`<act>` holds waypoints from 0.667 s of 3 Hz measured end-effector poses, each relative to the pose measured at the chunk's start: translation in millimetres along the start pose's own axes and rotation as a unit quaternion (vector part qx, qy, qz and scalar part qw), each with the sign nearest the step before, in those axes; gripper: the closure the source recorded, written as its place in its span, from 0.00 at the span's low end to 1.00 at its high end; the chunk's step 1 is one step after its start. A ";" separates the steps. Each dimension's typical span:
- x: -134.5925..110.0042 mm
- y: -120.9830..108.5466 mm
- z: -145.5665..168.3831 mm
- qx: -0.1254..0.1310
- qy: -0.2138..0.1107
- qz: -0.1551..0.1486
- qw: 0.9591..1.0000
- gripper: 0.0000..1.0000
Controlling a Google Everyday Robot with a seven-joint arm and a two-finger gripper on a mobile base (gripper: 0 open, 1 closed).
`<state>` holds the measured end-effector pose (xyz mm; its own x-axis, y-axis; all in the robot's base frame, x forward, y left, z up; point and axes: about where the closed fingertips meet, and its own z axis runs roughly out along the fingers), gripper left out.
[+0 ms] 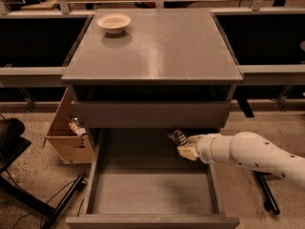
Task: Place rxbar chocolate into middle drawer
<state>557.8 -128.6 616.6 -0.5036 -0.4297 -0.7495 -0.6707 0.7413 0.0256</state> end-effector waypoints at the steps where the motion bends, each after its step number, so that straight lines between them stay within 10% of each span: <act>1: 28.6 7.6 43.3 -0.026 0.012 0.008 1.000 1.00; 2: 60.3 10.4 83.3 -0.042 0.020 0.012 0.999 1.00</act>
Offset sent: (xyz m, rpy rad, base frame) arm 0.0128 0.0320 -0.1595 0.0394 0.1120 0.0687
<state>565.8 -104.0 516.6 -0.5394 -0.4340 -0.7216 -0.7014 0.7058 0.0999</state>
